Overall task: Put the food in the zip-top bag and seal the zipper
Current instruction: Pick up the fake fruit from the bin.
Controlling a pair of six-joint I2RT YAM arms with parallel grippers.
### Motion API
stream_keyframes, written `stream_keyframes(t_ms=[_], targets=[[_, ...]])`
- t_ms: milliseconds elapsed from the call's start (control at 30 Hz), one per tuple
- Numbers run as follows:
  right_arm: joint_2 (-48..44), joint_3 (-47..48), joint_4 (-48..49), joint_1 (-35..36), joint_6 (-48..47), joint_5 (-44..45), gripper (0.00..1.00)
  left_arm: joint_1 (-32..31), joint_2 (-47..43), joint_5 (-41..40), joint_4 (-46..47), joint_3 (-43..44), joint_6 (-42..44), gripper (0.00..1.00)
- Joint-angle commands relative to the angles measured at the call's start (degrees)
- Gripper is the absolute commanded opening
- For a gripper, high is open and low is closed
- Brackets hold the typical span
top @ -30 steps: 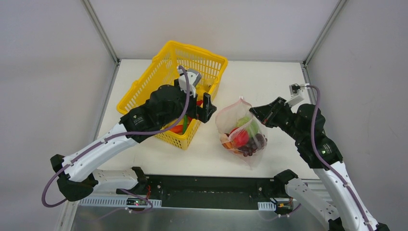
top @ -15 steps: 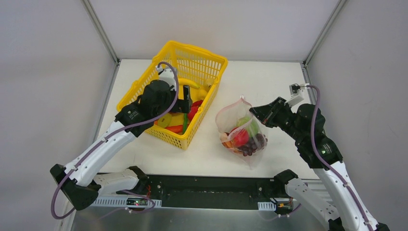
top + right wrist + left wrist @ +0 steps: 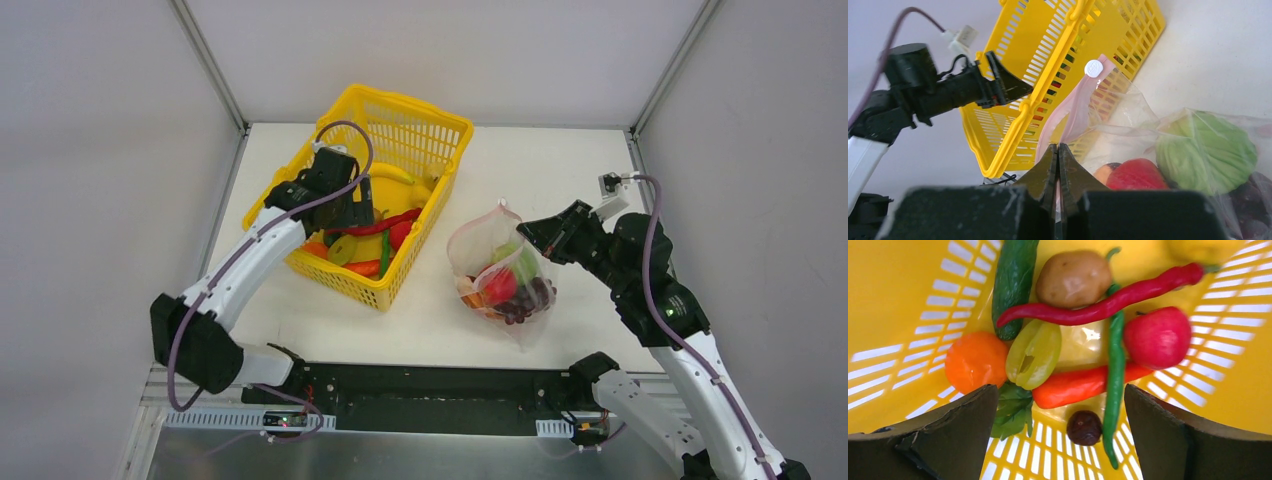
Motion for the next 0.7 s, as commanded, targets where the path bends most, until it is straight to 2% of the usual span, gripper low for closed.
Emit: stream_keyframes(t_ms=[0,200,267,400,500,667], targets=[[-0.74,1.22,3.27,-0.25,0.61,0.09,0.02,2.4,6.73,3.02,-4.28,1.53,0.26,0.99],[-1.11,1.5,2.65,-0.27,-0.01,0.95,0.03,4.16,13.48,5.41,-2.54,-0.46,3.22,0.97],[-0.91,1.45,2.65,-0.28,0.04,0.72,0.03,5.53,16.02,6.93,-0.44,-1.24,3.83,0.95],[-0.68,1.58,2.34,-0.25,0.07,0.3,0.03,6.31,20.55,7.69,-3.2,1.55,6.15,0.88],[-0.91,1.5,2.31,-0.3,0.01,0.91,0.03,6.31,21.52,7.31,-5.25,1.57,6.71,0.83],[-0.4,1.41,2.36,-0.24,-0.04,0.89,0.03,6.31,20.5,9.9,-5.26,-1.49,8.53,0.83]])
